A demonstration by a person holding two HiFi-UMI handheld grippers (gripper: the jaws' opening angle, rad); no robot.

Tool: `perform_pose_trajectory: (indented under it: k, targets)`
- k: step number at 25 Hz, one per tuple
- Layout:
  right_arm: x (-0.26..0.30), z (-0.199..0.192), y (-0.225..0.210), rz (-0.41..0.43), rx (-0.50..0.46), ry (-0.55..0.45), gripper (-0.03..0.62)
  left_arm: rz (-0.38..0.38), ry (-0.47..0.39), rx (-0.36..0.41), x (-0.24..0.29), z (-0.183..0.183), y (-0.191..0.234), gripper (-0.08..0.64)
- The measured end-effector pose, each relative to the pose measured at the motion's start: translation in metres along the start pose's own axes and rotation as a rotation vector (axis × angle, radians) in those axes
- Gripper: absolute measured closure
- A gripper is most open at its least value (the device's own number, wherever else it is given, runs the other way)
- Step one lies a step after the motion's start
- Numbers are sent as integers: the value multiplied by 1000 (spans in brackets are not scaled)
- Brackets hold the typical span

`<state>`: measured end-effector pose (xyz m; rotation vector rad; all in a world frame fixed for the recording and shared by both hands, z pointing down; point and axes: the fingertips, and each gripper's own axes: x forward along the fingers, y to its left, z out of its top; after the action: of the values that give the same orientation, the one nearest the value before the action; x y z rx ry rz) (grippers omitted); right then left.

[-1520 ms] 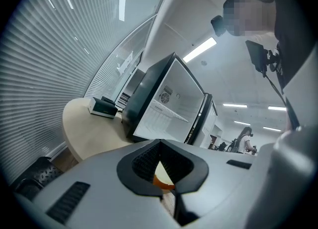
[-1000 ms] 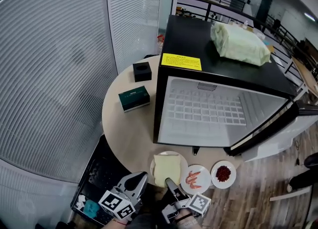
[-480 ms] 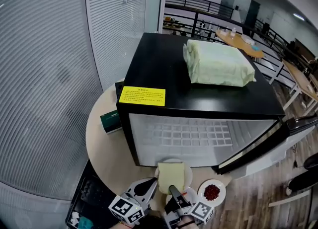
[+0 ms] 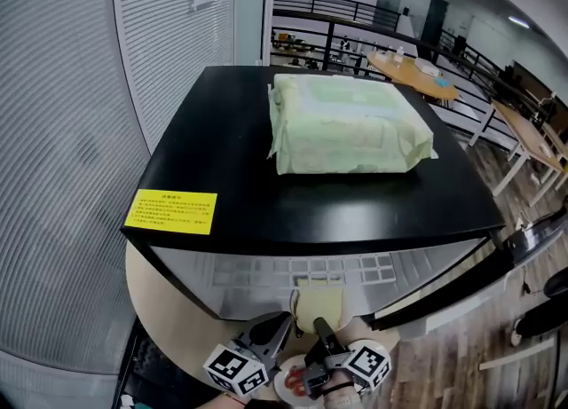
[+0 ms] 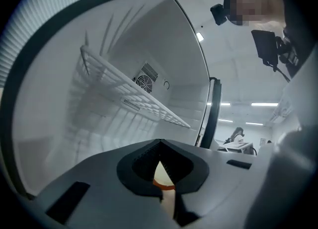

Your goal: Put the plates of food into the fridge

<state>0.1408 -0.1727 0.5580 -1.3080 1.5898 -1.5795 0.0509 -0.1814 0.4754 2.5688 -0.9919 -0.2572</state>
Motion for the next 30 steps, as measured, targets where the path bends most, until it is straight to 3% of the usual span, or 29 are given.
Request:
perform_pose_trajectory:
  k: [11,17,25,30]
  targets:
    - [45,42,-2,-62,-13,6,472,-2,-2,9,50,0,8,554]
    - [53,55,2,-118,-82,27,472,24,-11,-16,65,-4,15,554]
    - [48,73,3,-262,-338,-12,426,34,-20,-36,71,-3,17,554]
    - [38,86,-9,-345,-403,-76,405,37,-27,-51,71,2,15,554]
